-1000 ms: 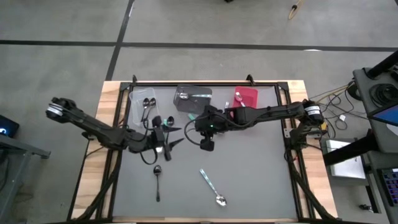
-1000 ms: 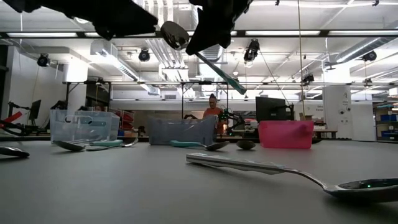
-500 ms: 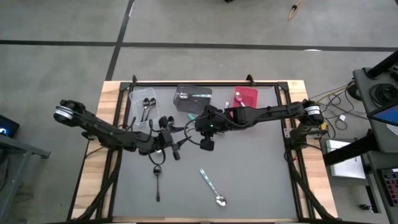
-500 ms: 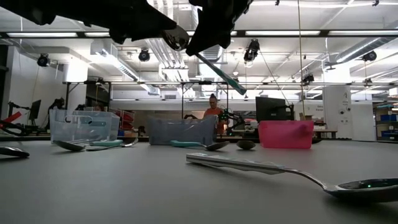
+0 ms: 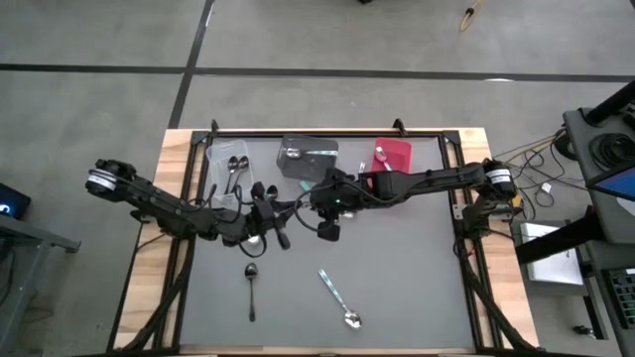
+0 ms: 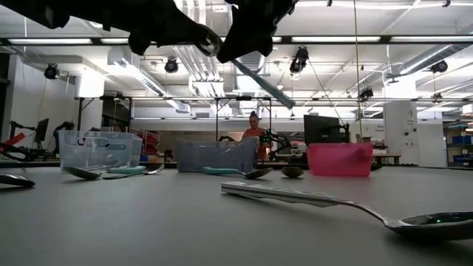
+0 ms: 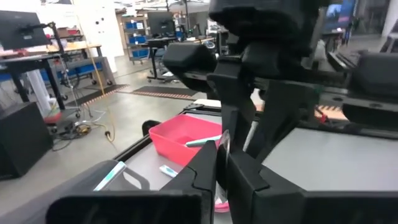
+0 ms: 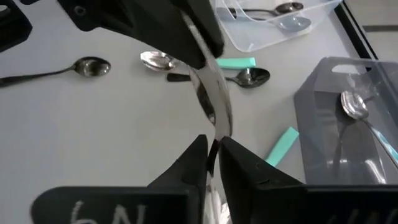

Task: Sort silverware by color (type)
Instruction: Put the middle blue patterned spoon into the black bin

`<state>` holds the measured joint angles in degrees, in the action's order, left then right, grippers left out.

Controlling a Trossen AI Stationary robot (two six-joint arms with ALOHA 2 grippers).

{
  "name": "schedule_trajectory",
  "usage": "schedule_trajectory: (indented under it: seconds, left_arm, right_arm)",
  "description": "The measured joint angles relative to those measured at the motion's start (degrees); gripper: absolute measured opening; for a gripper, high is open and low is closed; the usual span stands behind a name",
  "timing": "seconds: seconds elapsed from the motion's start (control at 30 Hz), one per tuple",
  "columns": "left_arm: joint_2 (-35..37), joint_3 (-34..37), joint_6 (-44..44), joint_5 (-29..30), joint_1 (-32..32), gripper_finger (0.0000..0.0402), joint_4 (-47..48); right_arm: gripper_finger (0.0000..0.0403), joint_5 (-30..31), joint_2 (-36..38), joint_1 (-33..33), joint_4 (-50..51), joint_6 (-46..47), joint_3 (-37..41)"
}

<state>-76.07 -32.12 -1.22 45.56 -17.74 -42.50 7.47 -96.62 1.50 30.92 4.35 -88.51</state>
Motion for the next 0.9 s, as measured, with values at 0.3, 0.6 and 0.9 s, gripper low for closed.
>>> schedule_trajectory:
  seconds: [0.3, 0.6, 0.9]
  left_arm:
    - [0.0, 0.2, 6.8, 7.0, -0.2, 0.0, 0.6]
    - [0.2, 0.6, 12.9, 17.9, -0.2, 0.0, 1.7]
    - [2.8, 0.6, 13.2, 18.4, -0.2, 0.0, 1.9]
  right_arm:
    - [0.0115, 5.7, 0.5, 0.0, -1.5, -3.0, -0.3]
    - [0.0161, 13.5, 0.4, 0.5, -1.6, -8.4, -1.1]
    - [0.0151, 22.6, -2.8, 1.5, -1.9, -10.4, -0.8]
